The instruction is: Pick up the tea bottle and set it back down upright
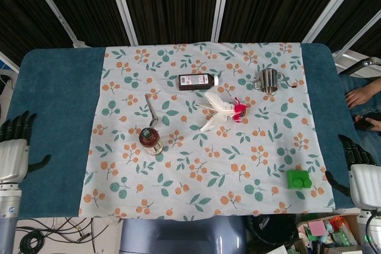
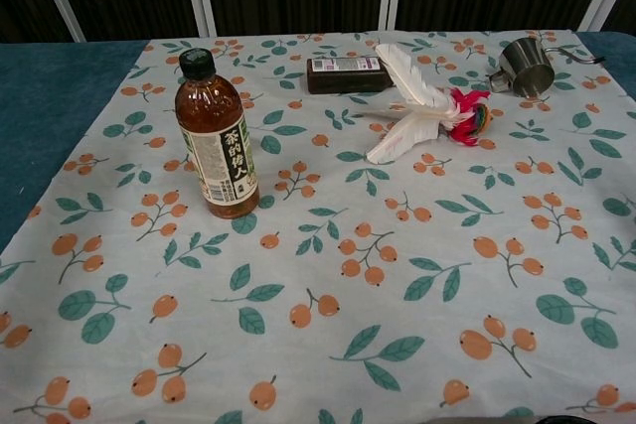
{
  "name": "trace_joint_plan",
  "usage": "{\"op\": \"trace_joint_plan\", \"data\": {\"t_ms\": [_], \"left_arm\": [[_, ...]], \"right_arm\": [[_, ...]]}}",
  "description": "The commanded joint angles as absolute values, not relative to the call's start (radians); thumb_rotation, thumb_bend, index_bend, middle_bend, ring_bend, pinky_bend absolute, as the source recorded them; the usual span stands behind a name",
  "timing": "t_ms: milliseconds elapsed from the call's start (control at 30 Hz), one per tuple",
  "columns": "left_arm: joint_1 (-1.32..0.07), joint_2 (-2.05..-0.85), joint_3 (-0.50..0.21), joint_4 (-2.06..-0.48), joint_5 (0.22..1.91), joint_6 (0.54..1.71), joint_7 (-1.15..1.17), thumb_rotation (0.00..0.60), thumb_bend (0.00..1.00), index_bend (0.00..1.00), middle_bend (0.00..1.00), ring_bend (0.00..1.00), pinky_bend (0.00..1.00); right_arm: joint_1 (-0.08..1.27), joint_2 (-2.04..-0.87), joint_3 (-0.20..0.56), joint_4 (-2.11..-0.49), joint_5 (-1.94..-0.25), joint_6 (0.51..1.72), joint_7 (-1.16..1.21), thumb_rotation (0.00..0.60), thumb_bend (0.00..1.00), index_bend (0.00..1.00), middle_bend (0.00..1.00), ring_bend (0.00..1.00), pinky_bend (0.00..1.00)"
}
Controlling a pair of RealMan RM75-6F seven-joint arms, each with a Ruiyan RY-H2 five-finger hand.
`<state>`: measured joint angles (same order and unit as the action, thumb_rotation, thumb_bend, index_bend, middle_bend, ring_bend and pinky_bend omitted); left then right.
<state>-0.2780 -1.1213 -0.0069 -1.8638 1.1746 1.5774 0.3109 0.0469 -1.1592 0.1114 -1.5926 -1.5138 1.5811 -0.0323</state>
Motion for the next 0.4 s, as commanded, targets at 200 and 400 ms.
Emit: {"op": "trace_joint_plan", "data": {"t_ms": [200,400], "left_arm": [[-0.184,-1.082,0.007,-1.783,1.184,1.554,0.106,0.600,0.13,0.00,0.00,0.00,0.00],[-0.171,-1.090,-0.006,-1.712,1.288,1.563,0.019,0.600,0.12,0.00,0.00,0.00,0.00]], "right_arm": [[0.057,-1.139,0.080,-1.576,-1.590,1.582,-0.012,0.600,0.14,0.09,0.09,0.17,0.25],[0.064,-1.133,0.065,-1.563,-1.624,1.580,0.009,0.600,0.13,0.09,0.09,0.17,0.24]]}}
